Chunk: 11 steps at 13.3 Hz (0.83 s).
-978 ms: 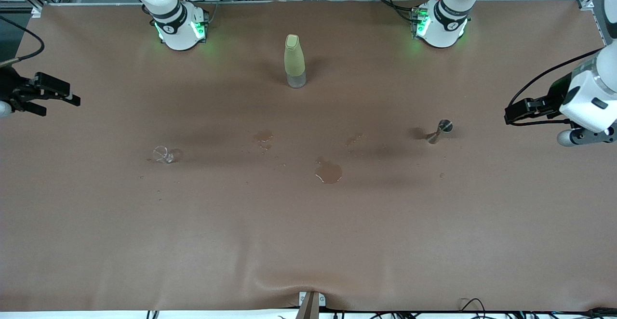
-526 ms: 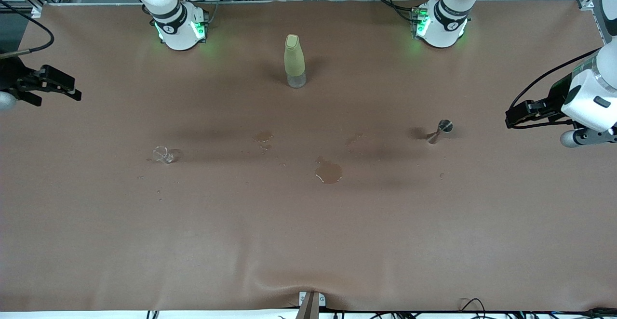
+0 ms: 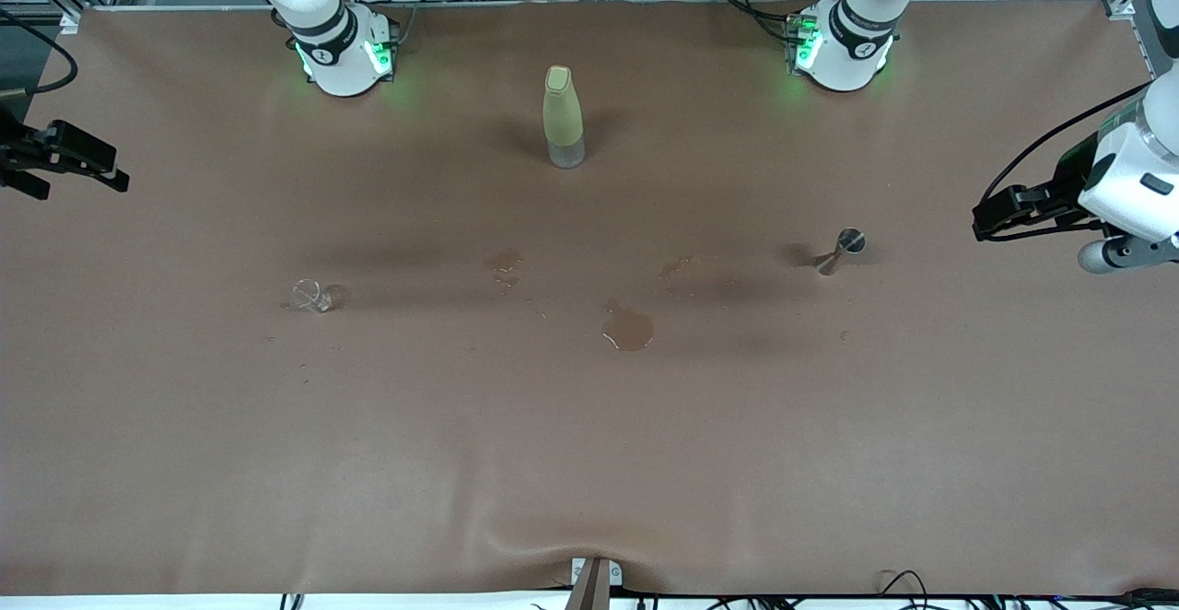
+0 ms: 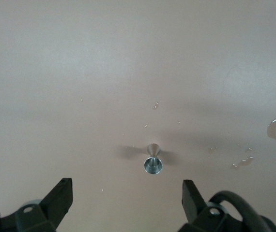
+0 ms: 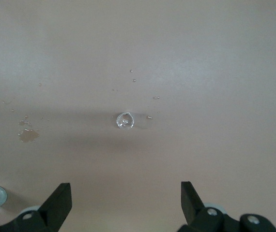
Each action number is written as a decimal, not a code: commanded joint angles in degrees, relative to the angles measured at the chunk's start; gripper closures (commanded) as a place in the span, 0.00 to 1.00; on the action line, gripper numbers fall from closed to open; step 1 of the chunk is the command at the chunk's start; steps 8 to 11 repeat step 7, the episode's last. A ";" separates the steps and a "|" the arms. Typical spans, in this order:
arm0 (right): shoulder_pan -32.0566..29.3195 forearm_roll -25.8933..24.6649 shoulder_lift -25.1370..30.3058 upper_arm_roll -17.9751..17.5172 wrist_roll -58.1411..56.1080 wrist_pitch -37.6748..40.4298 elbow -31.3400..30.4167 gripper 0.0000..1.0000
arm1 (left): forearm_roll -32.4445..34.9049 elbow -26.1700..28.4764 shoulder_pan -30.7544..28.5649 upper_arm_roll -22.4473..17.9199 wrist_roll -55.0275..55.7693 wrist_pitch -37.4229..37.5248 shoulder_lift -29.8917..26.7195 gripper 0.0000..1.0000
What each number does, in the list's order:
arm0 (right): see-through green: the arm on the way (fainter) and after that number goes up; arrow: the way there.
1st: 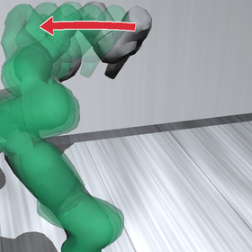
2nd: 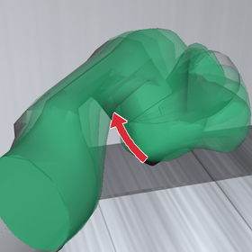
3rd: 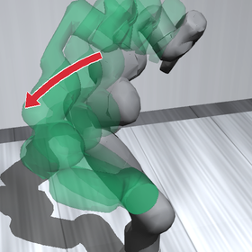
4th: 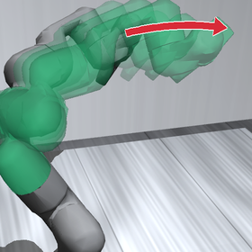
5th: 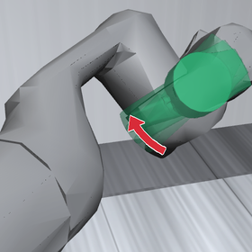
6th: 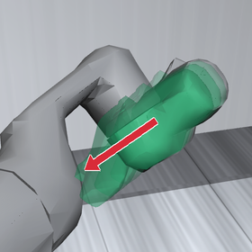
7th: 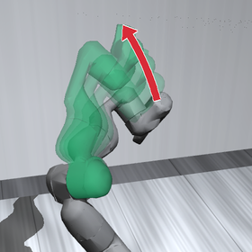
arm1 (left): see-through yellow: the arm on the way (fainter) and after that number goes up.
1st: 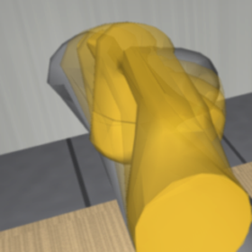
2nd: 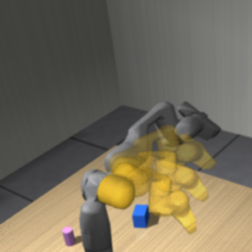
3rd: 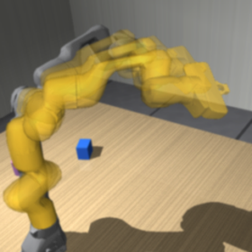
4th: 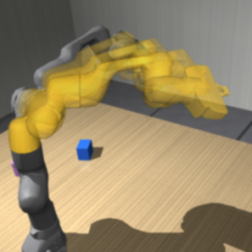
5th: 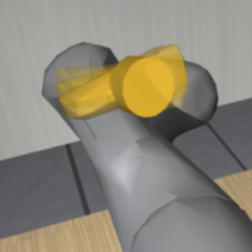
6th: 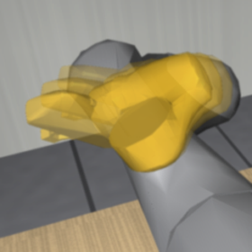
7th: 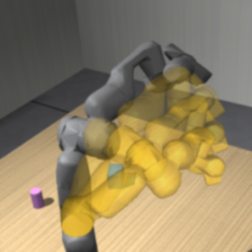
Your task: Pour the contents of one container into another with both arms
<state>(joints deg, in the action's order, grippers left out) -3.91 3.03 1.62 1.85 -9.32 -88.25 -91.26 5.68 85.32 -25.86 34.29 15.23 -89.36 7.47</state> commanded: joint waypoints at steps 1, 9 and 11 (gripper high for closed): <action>-0.22 -0.93 0.31 0.17 1.06 0.71 0.64 0.00 | -1.99 2.48 -1.83 0.08 -3.27 -1.16 -2.64 0.00; -2.33 -1.10 0.31 -2.98 3.06 0.89 0.90 0.00 | -4.98 -0.58 -1.74 0.25 -1.96 -0.55 -3.17 0.00; -2.33 -1.10 0.31 -2.98 3.06 0.89 0.90 0.00 | -4.98 -0.58 -1.74 0.25 -1.96 -0.55 -3.17 0.00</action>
